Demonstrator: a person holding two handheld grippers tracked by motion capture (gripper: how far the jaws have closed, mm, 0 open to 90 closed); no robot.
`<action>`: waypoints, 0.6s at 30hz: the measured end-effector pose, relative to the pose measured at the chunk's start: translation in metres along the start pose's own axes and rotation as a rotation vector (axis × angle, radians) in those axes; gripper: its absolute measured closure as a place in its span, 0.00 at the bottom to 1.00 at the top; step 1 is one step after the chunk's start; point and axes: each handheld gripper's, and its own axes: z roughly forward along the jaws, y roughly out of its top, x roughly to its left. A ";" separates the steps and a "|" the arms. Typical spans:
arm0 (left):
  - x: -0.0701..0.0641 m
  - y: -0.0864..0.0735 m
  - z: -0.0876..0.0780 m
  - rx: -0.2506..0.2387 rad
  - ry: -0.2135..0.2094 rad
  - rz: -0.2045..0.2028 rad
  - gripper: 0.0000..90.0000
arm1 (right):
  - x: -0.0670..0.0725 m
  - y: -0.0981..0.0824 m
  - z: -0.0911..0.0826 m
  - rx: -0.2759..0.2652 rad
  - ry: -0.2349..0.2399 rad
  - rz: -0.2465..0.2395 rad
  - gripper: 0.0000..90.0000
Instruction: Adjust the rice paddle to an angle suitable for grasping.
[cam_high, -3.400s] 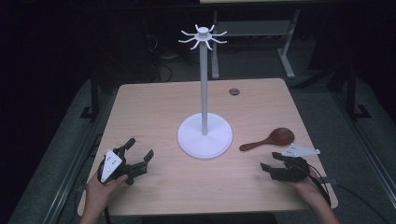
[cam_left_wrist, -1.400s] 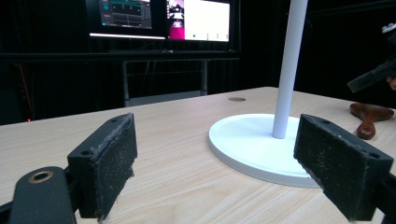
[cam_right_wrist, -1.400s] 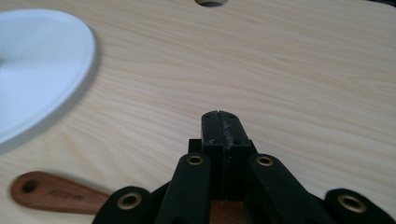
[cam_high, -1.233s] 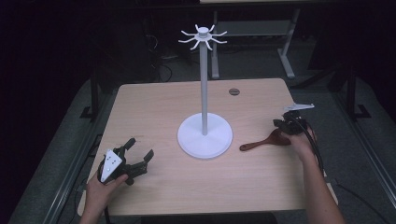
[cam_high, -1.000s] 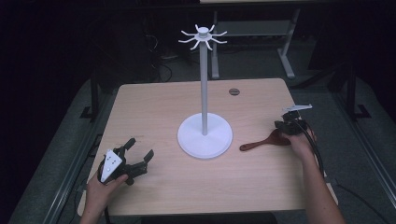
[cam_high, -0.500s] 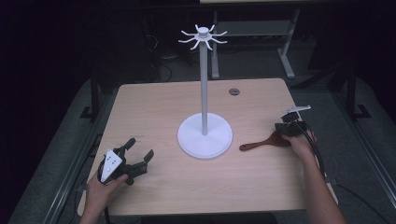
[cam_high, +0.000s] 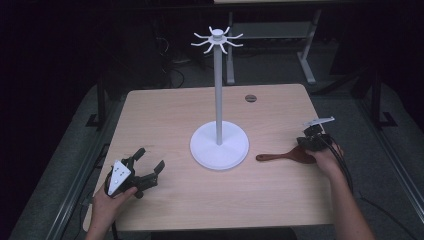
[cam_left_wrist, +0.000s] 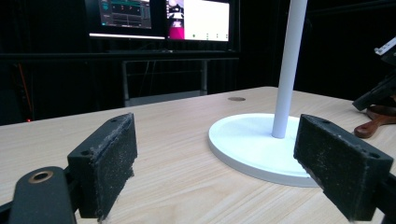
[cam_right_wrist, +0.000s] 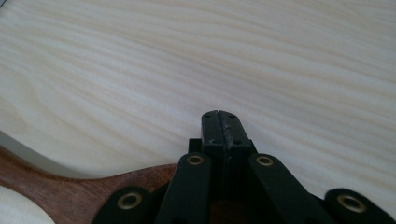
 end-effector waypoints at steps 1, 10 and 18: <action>0.000 0.000 0.000 0.000 0.000 0.000 0.14 | 0.000 0.000 0.000 0.000 0.000 0.000 1.00; 0.000 0.000 0.000 -0.001 0.000 -0.002 0.14 | -0.001 -0.012 -0.011 0.016 0.003 -0.008 1.00; 0.000 0.000 0.000 -0.001 -0.001 0.003 0.14 | -0.002 -0.028 -0.020 0.025 0.007 -0.013 1.00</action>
